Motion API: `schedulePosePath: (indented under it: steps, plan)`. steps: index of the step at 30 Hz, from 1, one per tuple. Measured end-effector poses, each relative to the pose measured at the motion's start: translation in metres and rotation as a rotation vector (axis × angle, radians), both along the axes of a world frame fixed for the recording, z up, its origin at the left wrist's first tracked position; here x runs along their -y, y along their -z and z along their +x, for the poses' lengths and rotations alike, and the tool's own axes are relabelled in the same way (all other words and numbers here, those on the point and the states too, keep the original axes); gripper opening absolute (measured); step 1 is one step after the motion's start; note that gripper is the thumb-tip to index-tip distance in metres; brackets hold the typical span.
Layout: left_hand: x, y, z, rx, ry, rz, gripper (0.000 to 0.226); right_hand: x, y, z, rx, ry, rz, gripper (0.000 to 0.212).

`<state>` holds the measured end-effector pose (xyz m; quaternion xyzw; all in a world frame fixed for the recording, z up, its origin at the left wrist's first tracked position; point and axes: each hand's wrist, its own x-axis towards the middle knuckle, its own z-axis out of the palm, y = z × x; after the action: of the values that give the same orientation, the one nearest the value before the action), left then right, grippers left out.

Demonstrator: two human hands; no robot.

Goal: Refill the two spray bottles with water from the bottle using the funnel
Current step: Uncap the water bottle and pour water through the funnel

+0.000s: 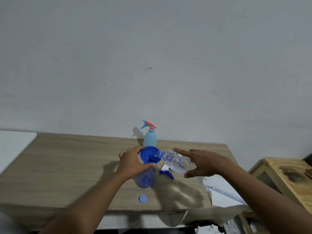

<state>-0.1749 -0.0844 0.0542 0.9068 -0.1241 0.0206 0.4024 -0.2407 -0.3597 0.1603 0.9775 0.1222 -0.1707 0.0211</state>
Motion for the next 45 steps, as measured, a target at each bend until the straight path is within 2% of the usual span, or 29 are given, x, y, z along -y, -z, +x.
schedulePosePath:
  steps: [9, 16, 19, 23, 30, 35, 41, 45]
  plan:
    - [0.000, 0.001, 0.002, -0.008, -0.008, 0.014, 0.081, 0.003, 0.017, -0.015, -0.008, 0.030, 0.132, 0.099]
    - [0.001, 0.002, 0.002, -0.018, -0.011, 0.023, 0.082, 0.008, 0.041, -0.029, 0.040, 0.075, 0.319, 0.099]
    - [0.002, 0.001, 0.002, -0.019, -0.016, 0.013, 0.082, 0.012, 0.053, -0.036, 0.110, 0.114, 0.443, 0.099]
    - [0.002, -0.001, 0.001, -0.027, -0.014, 0.014, 0.082, 0.024, 0.065, -0.043, 0.313, 0.253, 0.680, 0.102]
    - [0.004, -0.004, -0.001, -0.029, -0.007, -0.005, 0.080, 0.030, 0.080, -0.051, 0.616, 0.499, 0.847, 0.108]
    - [0.005, -0.006, -0.001, -0.035, -0.005, -0.008, 0.080, 0.025, 0.092, -0.053, 0.663, 0.588, 0.968, 0.104]
    - [0.005, -0.006, -0.001, -0.051, -0.005, -0.010, 0.080, 0.025, 0.102, -0.054, 0.708, 0.603, 1.012, 0.102]
    - [0.006, -0.007, -0.001, -0.062, -0.010, -0.015, 0.086, 0.023, 0.110, -0.056, 0.723, 0.664, 1.027, 0.108]
